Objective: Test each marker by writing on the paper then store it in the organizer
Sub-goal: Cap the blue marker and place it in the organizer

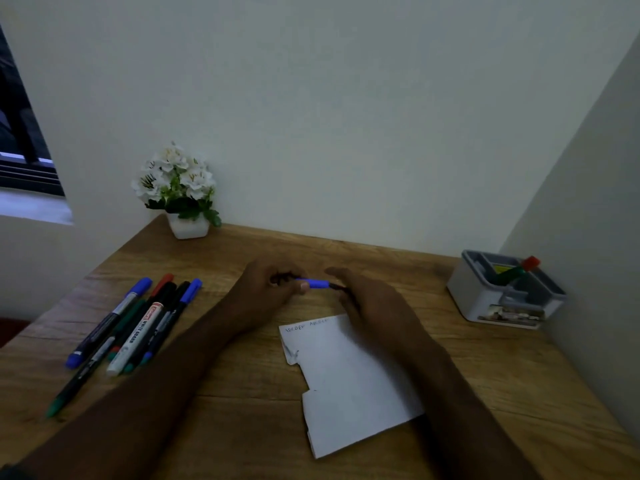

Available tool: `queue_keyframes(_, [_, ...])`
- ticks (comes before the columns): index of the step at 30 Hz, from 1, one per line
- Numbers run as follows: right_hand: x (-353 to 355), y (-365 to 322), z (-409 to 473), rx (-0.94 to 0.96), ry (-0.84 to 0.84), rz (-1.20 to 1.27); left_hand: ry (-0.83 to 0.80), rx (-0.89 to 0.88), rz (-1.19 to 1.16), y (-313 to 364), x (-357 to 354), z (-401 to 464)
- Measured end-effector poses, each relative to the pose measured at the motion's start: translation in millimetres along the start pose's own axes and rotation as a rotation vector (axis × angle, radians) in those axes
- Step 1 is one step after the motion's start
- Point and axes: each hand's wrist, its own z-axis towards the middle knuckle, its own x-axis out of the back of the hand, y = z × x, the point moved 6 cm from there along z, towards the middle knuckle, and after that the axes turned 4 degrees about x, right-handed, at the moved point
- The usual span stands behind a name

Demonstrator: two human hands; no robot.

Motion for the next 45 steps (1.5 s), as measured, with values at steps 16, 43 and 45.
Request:
queue_keyframes(16, [18.7, 3.2, -14.7, -0.071, 0.306, 0.613, -0.050, 0.003, 0.185, -10.0, -11.1, -0.8])
queue_keyframes(43, [-3.2, 14.8, -19.1, -0.287, 0.196, 0.667, -0.288, 0.134, 0.207, -30.2, -23.4, 3.2])
queue_keyframes(45, [-7.1, 13.6, -19.4, -0.322, 0.217, 0.692, -0.290, 0.143, 0.202, -29.6, -23.4, 2.9])
